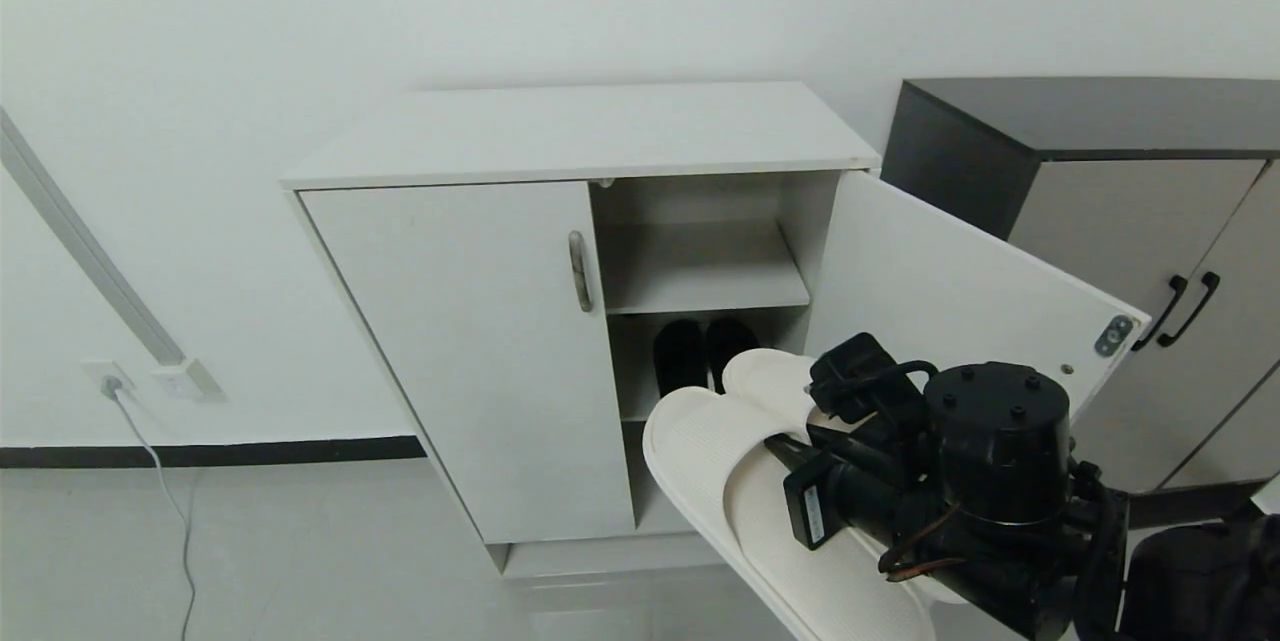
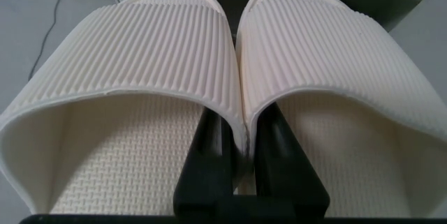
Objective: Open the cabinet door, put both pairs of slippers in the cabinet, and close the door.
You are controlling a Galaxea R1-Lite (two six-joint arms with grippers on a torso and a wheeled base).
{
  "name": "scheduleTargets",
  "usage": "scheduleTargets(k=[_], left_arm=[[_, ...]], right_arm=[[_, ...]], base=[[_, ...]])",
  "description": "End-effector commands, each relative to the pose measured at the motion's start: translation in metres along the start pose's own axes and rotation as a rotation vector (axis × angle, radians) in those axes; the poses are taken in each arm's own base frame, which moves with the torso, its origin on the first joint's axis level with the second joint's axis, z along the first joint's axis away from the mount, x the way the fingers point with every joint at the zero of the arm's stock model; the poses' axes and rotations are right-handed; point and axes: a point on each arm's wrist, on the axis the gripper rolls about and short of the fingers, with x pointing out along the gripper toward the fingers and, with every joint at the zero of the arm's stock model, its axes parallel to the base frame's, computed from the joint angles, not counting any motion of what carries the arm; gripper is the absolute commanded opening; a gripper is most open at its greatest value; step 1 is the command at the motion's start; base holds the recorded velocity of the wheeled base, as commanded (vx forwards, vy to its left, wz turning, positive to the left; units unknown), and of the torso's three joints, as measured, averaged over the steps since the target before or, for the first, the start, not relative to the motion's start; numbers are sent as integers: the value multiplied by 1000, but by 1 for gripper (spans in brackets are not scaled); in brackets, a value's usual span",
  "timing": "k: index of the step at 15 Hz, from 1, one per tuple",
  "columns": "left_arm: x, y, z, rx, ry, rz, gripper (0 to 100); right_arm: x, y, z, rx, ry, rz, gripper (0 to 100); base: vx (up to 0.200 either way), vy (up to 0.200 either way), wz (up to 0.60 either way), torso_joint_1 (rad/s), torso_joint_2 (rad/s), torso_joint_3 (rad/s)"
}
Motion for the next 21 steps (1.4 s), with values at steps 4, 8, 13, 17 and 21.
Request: scheduleTargets(k=[4,8,13,17,21], left_arm=[[0,0,0,0,0,-1,0],[0,0,0,0,0,-1,0],[0,0,0,0,0,0,0],[0,0,0,0,0,-1,0],[0,0,0,0,0,0,0]], right_arm=[[0,0,-1,-1,2,0,0],[0,1,-1,-1,3,1,0],[1,1,-3,-3,9,1,0],[3,1,-6,-4,8,1,0],[12,3,-11,-16,-1,-11,0]], base=[[0,0,0,-138,470,331],[0,0,0,-96,455,351],[0,0,0,-35,439,395],[0,0,0,2,119,119],[0,0,0,0,0,0]])
